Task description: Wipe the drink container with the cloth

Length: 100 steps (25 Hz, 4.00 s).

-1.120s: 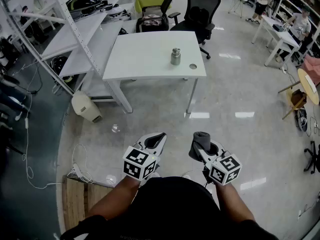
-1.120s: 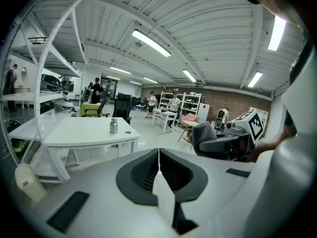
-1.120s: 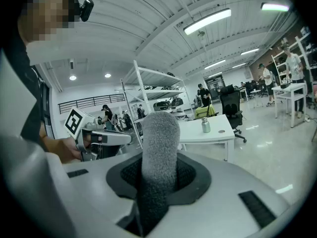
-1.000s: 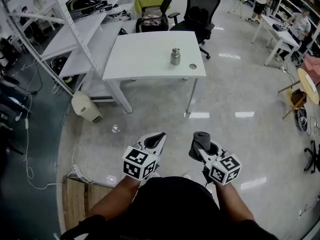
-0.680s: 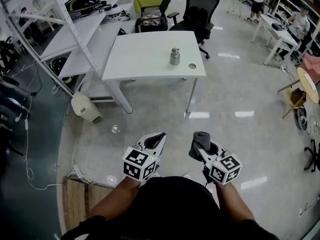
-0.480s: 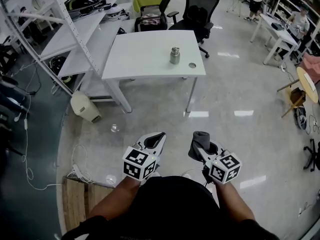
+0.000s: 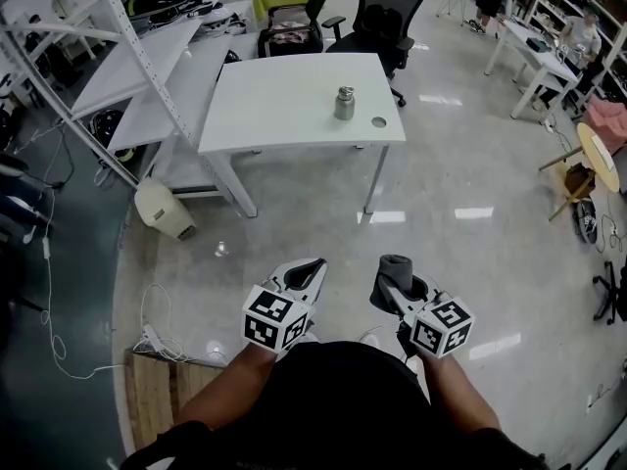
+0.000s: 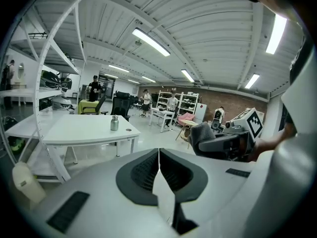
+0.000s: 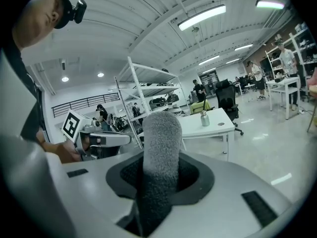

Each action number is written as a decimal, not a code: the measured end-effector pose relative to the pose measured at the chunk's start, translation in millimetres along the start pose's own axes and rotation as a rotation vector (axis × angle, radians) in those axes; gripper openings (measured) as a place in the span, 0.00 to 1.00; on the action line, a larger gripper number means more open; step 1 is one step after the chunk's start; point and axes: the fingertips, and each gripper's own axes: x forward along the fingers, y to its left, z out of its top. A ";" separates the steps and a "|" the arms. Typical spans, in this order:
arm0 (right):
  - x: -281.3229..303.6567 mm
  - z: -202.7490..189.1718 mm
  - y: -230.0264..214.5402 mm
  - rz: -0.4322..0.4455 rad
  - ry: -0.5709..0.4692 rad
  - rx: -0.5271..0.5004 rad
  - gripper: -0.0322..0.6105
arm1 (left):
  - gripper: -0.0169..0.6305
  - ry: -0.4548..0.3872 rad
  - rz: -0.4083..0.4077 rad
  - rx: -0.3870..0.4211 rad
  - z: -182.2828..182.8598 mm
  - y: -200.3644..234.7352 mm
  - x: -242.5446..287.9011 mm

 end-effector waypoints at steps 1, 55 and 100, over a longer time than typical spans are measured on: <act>3.0 -2.2 2.1 -0.008 0.004 0.008 0.22 | 0.05 -0.001 -0.004 0.002 0.2 3.4 -3.1; 160.9 100.5 -147.8 0.070 0.016 0.065 0.22 | 0.05 0.028 0.084 0.000 91.1 145.6 141.1; 336.5 183.6 -301.0 -0.018 0.053 0.121 0.22 | 0.05 0.092 0.001 0.025 170.7 316.4 327.3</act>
